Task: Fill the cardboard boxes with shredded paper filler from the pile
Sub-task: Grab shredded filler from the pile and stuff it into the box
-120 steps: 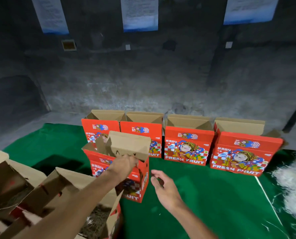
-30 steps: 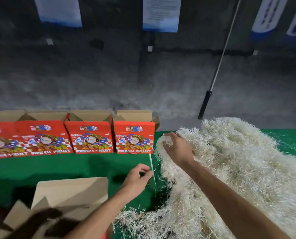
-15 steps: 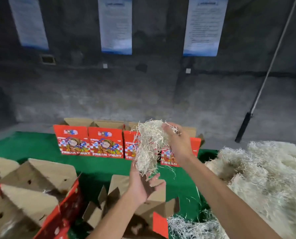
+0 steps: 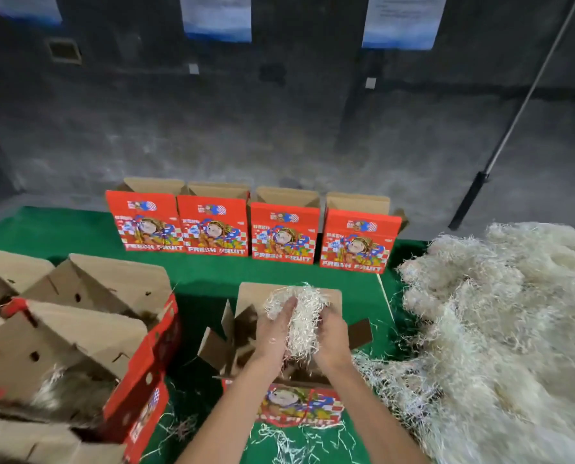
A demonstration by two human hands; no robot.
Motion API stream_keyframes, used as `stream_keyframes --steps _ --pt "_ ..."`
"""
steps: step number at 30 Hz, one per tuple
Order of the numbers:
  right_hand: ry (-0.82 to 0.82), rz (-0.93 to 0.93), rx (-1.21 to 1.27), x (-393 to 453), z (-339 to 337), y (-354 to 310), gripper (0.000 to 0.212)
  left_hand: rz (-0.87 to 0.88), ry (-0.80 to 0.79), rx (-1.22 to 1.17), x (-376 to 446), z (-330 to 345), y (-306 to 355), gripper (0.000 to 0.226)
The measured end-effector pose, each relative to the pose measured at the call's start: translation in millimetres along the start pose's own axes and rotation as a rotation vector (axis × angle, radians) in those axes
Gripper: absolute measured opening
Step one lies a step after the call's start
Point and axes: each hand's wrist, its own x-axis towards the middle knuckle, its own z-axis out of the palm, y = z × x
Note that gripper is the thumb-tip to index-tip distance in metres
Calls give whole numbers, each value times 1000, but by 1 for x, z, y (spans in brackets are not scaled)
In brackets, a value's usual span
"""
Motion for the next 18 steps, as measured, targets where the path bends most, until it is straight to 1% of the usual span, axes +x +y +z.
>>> stream_keyframes --steps 1,2,3,4,5,6,8,9,11,12,13,15,17,18 --pt "37 83 -100 -2 -8 9 31 24 53 104 2 -7 -11 105" --pt "30 73 -311 -5 -18 20 39 20 96 205 6 -13 -22 101" --pt "3 19 -516 -10 -25 28 41 29 117 249 11 -19 -33 96" --pt "-23 -46 -692 -15 -31 36 37 31 129 264 15 -24 -42 90" --pt "-30 -99 -784 -21 -32 40 26 28 154 265 18 -26 -49 84" --pt "-38 -169 -877 -27 -32 43 20 19 183 260 19 -28 -53 80" --pt "-34 -251 -971 -29 -27 52 38 20 241 251 22 -34 -63 75" --pt "-5 -287 -1069 -31 -27 55 45 30 264 247 23 -38 -68 74" --pt "117 -418 -1319 -32 -30 63 49 56 296 266 24 -43 -73 73" --pt "163 -405 -1365 -33 -35 65 53 66 312 274 25 -45 -75 74" --pt "186 -355 -1348 -31 -40 66 59 81 325 270 25 -47 -77 73" --pt "173 -215 -1239 -24 -48 66 69 120 333 287 25 -46 -78 70" --pt "57 -83 -1043 -19 -46 67 73 163 319 332 27 -45 -79 71" --pt "-6 -47 -924 -17 -43 68 75 186 308 356 31 -44 -79 71"
